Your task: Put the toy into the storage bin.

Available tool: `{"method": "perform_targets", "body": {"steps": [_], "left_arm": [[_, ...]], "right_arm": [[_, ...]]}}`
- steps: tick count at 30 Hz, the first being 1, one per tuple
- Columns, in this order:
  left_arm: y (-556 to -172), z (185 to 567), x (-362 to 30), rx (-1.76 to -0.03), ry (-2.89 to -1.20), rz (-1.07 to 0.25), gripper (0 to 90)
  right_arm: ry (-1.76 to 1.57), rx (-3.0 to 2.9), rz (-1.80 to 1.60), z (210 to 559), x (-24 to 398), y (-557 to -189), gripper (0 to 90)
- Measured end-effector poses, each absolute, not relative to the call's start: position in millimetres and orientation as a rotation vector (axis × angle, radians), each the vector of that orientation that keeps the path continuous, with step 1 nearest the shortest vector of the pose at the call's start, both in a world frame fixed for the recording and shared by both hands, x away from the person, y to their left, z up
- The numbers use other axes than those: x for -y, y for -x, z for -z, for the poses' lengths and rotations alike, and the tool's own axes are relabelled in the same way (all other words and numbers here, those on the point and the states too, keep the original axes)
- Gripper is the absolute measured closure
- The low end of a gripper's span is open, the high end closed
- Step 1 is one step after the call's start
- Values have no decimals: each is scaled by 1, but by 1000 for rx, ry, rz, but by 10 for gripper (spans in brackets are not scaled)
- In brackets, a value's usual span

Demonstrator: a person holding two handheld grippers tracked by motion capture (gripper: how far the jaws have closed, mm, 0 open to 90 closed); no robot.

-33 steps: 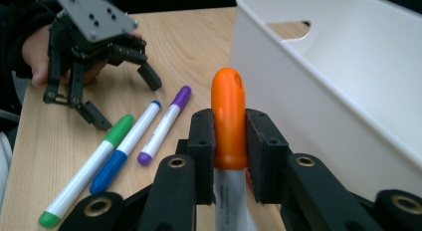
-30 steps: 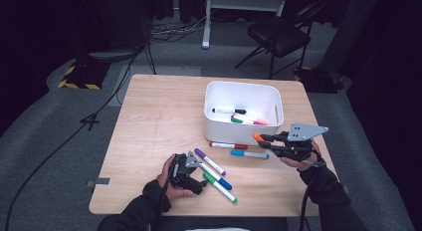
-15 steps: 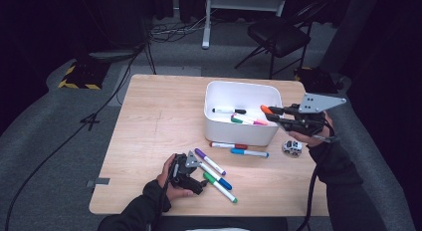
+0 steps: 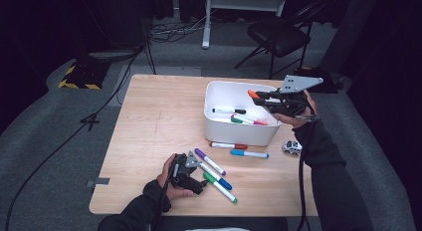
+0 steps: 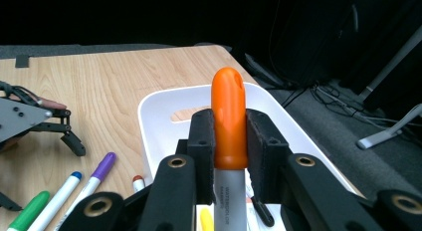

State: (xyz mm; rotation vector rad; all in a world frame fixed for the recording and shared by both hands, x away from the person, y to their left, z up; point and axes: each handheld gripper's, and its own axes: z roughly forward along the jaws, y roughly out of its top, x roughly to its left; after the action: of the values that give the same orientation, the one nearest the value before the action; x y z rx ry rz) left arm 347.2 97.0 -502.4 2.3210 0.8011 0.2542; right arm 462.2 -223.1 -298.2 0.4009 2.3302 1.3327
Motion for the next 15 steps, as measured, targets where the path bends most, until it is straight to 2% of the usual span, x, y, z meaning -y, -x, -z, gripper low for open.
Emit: {"method": "perform_targets", "body": {"steps": [15], "left_arm": [[-347,502,-97,-800,-2323,-254,18]], "right_arm": [[-524,-2482,-1129,336,214,-495,749]]}}
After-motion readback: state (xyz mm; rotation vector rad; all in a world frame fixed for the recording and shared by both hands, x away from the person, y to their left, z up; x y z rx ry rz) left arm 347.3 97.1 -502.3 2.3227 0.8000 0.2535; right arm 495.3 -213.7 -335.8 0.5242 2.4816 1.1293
